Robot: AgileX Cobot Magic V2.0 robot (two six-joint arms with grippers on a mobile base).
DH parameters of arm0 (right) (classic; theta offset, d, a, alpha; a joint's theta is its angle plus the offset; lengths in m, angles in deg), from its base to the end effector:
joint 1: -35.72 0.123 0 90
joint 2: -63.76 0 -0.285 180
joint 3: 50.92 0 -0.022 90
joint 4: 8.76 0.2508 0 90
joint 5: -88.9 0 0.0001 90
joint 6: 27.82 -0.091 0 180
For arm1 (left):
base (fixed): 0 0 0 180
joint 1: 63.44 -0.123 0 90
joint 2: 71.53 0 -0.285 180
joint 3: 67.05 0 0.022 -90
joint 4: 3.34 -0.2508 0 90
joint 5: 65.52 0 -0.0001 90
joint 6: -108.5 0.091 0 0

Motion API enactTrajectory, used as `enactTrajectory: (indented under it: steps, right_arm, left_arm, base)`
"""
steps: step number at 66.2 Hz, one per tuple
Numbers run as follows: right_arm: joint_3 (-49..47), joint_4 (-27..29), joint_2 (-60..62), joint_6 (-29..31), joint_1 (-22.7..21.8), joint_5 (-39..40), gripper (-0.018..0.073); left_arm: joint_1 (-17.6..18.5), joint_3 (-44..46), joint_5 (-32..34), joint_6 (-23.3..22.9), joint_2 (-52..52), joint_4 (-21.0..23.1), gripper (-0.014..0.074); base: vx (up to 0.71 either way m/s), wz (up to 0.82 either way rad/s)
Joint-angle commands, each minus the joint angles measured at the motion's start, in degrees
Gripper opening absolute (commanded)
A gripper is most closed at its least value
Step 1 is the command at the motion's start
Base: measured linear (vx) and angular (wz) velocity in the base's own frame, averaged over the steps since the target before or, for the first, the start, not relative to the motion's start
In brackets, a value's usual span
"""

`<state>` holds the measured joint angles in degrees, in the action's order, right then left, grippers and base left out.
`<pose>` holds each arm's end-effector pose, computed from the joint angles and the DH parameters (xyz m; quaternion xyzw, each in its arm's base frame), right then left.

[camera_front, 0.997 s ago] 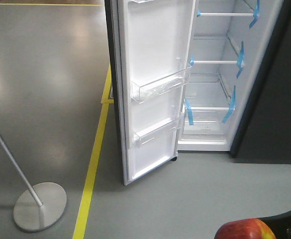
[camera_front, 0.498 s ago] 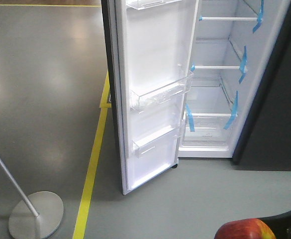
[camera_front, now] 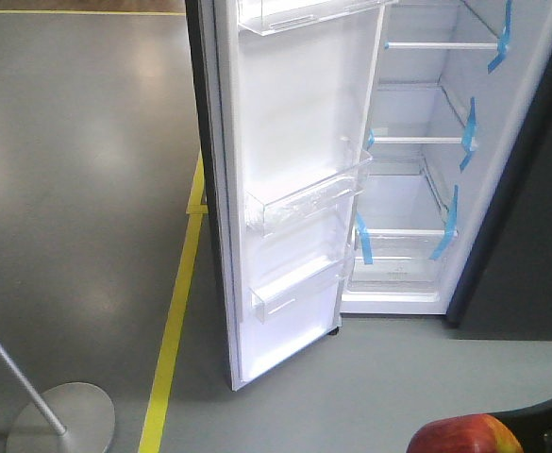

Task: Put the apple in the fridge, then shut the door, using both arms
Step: 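Drive up close to the open refrigerator door bins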

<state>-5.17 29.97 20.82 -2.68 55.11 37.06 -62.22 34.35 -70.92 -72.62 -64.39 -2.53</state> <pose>0.0785 0.0751 0.2903 -0.2395 0.8615 0.2982 0.3339 0.0566 -0.0013 0.1971 -0.0039 0.7141 -0.0197 0.6998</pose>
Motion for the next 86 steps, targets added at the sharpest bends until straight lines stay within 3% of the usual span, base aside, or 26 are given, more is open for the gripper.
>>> enactTrajectory:
  steps: [1, 86]
  right_arm:
    - [-1.61, 2.40, -0.05, 0.70, 0.04, 2.60, 0.0204]
    - [-1.61, 2.40, -0.05, 0.70, 0.04, 2.56, 0.0204]
  left_arm:
    - [0.51, 0.97, 4.35, -0.62, -0.83, 0.07, -0.0006]
    - [0.51, 0.97, 4.35, -0.62, -0.83, 0.07, -0.0006]
  base:
    - [0.12, 0.01]
    - [0.14, -0.01]
